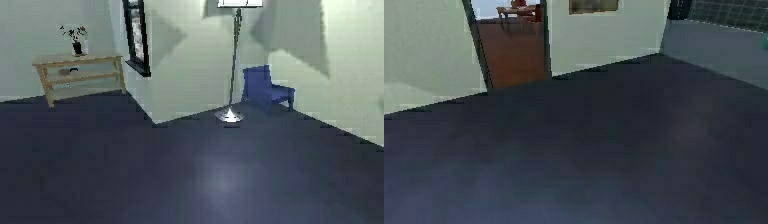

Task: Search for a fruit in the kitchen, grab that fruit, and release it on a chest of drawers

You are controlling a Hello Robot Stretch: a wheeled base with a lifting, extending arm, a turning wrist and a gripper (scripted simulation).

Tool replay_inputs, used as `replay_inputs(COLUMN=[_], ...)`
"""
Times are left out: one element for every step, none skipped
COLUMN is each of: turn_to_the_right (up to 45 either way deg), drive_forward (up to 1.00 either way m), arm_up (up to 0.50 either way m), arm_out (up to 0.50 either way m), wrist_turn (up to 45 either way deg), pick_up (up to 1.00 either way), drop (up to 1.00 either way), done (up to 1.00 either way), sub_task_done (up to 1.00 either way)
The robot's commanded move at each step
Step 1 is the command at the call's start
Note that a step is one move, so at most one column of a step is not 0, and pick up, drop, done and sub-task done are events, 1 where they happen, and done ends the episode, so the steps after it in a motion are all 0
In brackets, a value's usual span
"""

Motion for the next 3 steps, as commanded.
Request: replay_inputs(turn_to_the_right=[45.0, 3.0, 0.0], drive_forward=[0.00, 0.00, 0.20], arm_up=[0.00, 0.00, 0.00], arm_out=[0.00, 0.00, 0.00], wrist_turn=[0.0, 0.0, 0.0], pick_up=[0.00, 0.00, 0.00], drop=[0.00, 0.00, 0.00], done=[0.00, 0.00, 0.00], sub_task_done=[0.00, 0.00, 0.00])
